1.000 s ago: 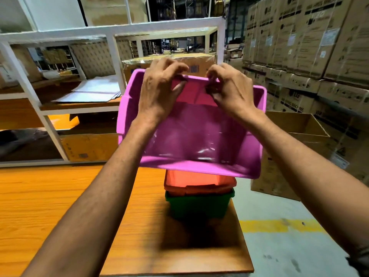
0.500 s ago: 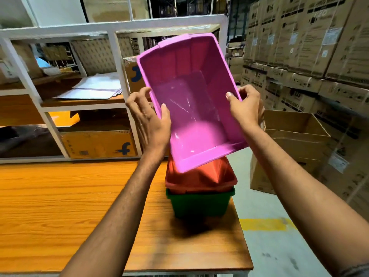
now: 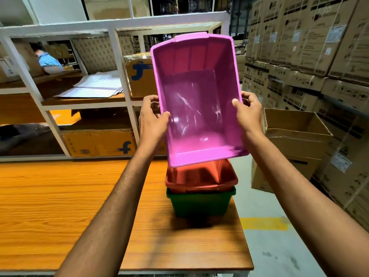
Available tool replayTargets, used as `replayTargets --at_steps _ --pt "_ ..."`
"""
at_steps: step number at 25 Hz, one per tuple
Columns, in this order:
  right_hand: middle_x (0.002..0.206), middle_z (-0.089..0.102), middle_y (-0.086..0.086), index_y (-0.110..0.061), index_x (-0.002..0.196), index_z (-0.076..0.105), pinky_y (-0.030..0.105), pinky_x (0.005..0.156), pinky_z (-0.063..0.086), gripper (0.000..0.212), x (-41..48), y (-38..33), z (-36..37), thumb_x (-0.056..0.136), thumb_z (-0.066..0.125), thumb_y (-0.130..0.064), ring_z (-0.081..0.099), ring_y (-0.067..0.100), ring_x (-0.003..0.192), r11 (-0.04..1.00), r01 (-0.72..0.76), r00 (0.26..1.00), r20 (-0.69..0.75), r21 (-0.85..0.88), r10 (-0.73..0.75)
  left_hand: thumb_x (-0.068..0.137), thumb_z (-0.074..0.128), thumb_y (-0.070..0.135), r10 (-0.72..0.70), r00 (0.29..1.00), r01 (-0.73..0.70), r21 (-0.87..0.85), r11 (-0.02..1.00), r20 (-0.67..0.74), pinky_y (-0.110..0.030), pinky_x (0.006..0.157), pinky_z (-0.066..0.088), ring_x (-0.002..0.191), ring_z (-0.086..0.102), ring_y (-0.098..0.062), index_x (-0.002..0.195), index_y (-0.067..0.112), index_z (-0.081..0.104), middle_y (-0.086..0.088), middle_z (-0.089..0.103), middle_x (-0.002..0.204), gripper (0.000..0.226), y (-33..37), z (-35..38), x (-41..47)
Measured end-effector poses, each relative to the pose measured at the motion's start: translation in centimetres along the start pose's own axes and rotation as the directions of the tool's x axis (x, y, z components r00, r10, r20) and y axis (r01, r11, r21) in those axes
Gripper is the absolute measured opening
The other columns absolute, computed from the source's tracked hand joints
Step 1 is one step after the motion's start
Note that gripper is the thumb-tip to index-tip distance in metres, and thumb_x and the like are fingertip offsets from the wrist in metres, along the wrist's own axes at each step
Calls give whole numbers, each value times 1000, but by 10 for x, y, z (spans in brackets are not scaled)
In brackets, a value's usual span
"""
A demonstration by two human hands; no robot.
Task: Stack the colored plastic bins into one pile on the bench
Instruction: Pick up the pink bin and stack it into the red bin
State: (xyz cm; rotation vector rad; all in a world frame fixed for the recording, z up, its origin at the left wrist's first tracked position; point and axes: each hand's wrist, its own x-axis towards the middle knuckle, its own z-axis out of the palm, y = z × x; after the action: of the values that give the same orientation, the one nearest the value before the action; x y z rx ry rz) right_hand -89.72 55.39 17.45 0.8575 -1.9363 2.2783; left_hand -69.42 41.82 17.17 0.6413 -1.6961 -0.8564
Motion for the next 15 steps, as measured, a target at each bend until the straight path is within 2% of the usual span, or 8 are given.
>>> replayTargets --at_steps 2,4,7,9,12,15 --pt "96 70 -3 -15 120 65 38 79 58 36 -1 -8 -9 88 61 2 64 10 83 992 -56 987 153 110 38 88 65 6 26 1000 -26 3 1000 5 -26 76 55 74 57 15 125 15 56 7 66 106 39 1 -8 6" --pt "104 69 -2 -16 131 60 24 71 57 50 -8 -14 -20 89 60 10 65 4 84 993 -25 949 314 112 -11 89 66 10 53 999 -53 -11 999 -5 -34 86 58 91 61 9 127 19 56 4 66 113 40 -4 -15 11" --pt "115 65 -3 -31 139 51 20 72 55 55 -14 -11 -30 96 59 3 65 1 90 998 29 895 442 65 -54 90 66 22 68 998 -68 -57 996 13 -49 90 59 113 65 -17 123 37 56 4 65 121 37 -11 -22 14" --pt "118 63 -6 -38 140 47 23 77 58 56 -14 -7 -31 99 58 -1 66 1 95 997 23 868 493 71 -55 90 66 29 50 998 -48 -76 996 24 -54 91 59 118 63 -22 120 45 56 3 65 122 35 -15 -24 16" --pt "120 62 -4 -45 135 49 33 82 55 57 -8 -1 -32 99 60 -3 64 8 96 998 10 854 519 58 -39 93 67 32 25 996 -12 -145 989 87 -49 90 60 121 62 -23 122 37 58 -4 65 125 31 -19 -28 19" --pt "117 60 7 -36 130 57 35 79 56 53 3 -1 -30 94 65 2 61 15 97 992 -101 857 514 82 45 97 67 20 -138 965 189 -223 956 223 -28 74 58 110 66 -20 126 22 58 -4 65 122 31 -15 -31 28"
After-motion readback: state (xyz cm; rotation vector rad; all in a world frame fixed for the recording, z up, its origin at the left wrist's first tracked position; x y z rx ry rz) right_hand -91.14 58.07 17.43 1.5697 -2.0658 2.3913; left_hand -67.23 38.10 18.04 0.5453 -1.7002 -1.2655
